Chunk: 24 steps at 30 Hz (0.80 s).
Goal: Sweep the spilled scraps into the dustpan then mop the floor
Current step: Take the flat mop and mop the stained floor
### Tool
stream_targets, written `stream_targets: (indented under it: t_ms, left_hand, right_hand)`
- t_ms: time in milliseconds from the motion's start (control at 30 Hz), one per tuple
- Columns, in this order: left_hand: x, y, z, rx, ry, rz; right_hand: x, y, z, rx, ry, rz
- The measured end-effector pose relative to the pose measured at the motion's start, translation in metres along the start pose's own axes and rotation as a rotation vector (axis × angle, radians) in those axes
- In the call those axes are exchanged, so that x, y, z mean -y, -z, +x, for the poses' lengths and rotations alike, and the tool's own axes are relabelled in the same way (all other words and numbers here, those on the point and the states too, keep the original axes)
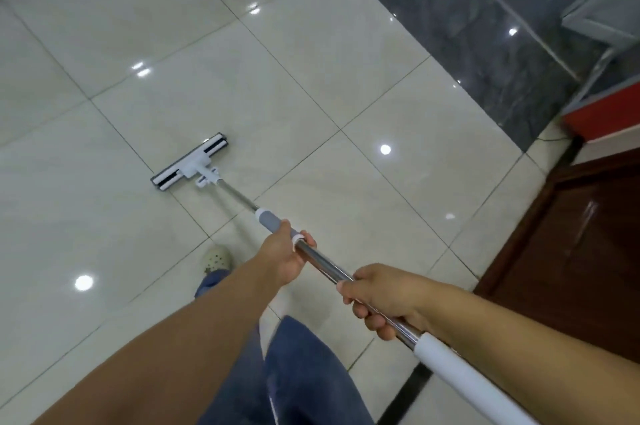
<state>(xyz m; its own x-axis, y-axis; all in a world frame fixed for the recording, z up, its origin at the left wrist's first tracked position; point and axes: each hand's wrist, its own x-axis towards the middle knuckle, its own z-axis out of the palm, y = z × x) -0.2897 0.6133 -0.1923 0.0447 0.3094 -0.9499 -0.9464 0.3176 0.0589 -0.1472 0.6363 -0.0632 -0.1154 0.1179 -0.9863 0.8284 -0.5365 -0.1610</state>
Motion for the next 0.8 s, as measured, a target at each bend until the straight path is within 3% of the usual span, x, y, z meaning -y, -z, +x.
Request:
stream_targets:
  t_ms: [333, 600, 800]
  left_hand:
    - [-0.237, -0.033, 0.064, -0.057, -0.137, 0.099]
    - [-0.462, -0.068, 0.113, -0.164, -0.232, 0.141]
    - [-0.578, -0.082, 0.141, -0.2, -0.283, 0.221]
  right_hand:
    - [0.234, -0.029, 0.078, -0.04, 0.046, 0.027]
    - [0.446, -0.045, 0.148, 0.088, 0.083, 0.212]
    - [0.558, -0.059, 0.189, 0.144, 0.139, 0.293]
